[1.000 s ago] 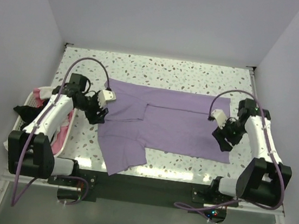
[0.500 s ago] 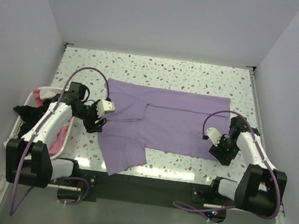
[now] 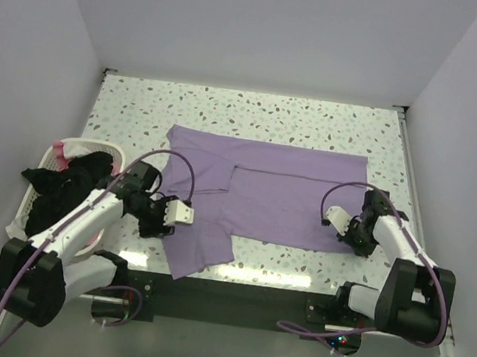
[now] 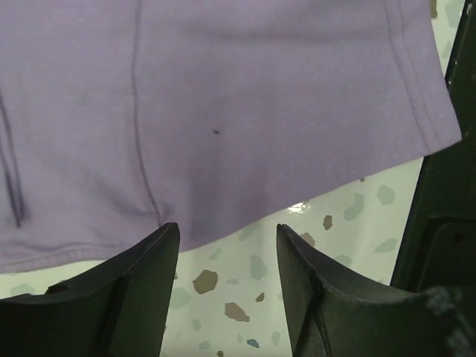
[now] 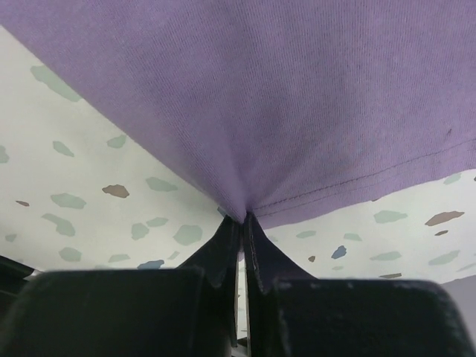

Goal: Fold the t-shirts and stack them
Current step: Fold the tshirt

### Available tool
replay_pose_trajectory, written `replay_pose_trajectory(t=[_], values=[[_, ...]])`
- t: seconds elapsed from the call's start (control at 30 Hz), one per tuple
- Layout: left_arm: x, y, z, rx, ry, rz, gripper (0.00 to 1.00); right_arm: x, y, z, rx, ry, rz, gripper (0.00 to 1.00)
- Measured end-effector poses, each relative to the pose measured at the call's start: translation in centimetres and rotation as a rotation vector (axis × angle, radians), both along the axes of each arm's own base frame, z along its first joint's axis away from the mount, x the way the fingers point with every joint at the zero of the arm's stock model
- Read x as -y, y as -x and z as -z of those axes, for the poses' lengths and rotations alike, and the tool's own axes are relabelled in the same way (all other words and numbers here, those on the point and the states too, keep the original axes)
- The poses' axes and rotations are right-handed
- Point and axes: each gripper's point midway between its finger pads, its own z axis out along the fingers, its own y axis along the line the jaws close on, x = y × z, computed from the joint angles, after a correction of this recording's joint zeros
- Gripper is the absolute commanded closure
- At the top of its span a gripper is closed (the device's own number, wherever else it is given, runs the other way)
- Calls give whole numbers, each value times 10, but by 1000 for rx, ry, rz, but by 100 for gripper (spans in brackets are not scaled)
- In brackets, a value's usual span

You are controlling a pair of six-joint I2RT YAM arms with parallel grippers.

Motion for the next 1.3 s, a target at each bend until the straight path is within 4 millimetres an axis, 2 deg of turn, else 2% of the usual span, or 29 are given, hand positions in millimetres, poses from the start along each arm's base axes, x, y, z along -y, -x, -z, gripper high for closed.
replay_pose_trajectory(t=[0.1, 0.47, 0.57, 0.6, 0.7, 0.73, 0.83, 0.93, 1.03, 1.17, 1.3], values=[[-3, 7, 10, -9, -41, 33, 45, -1, 0, -2, 9, -2, -1, 100], [6, 2, 34, 41, -119, 125, 45, -1, 0, -11, 10, -5, -1, 100], [8, 2, 39, 34, -134, 128, 57, -1, -1, -12, 10, -5, -1, 100], [8, 2, 39, 33, -136, 130, 73, -1, 0, -12, 8, -6, -1, 100], [9, 4, 41, 23, -147, 146, 96, -1, 1, -12, 3, -6, -1, 100], [9, 4, 41, 29, -151, 150, 100, -2, 2, -12, -1, -7, -2, 100], [6, 2, 38, 45, -166, 148, 100, -2, 6, -14, -12, -5, -11, 100], [1, 10, 29, 46, -170, 143, 100, -1, 9, -21, 5, 1, -32, 100], [3, 11, 11, 56, -151, 129, 100, -2, 12, -27, 15, 5, -47, 100], [13, -10, -24, 105, -101, 92, 100, 0, 15, -32, -34, -6, -45, 100], [20, -39, -48, 118, -66, 36, 100, 5, -4, -46, -46, -24, -22, 100]])
